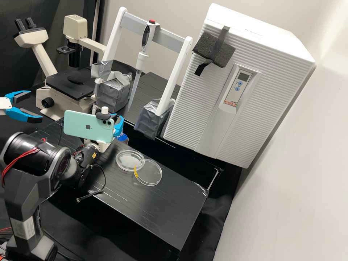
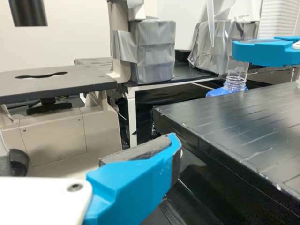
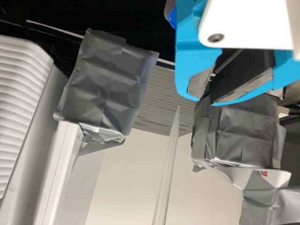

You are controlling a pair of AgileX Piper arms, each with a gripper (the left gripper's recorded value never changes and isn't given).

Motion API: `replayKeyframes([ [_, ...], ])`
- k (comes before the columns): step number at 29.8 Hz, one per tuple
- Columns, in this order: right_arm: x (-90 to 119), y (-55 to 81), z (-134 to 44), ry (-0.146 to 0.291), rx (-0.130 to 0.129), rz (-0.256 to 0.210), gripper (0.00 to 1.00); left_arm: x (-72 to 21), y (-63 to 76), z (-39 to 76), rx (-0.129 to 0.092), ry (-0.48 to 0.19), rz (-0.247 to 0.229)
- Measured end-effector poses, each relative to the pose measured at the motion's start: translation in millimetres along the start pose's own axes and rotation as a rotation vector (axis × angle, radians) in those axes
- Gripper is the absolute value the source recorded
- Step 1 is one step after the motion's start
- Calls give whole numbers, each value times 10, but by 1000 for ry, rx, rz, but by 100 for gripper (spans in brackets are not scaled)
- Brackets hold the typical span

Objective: Close the bottle

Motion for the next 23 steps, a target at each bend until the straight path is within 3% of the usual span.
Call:
replayKeyframes([
  [3, -4, -4, -24, 6, 4, 1, 100, -7, 25, 10, 7, -2, 9],
  [7, -33, -43, -34, 5, -10, -13, 100, -14, 30, 17, 8, -4, 13],
  [12, -50, -67, -38, -19, -14, -7, 100, -14, 30, 17, 8, -4, 13],
  [17, -94, -37, -71, -51, -43, 61, 100, -14, 30, 17, 8, -4, 13],
  [20, -161, 8, -106, -71, -33, 124, 100, -14, 30, 17, 8, -4, 13],
  [23, -229, 60, -130, -59, -26, 156, 100, -14, 30, 17, 8, -4, 13],
])
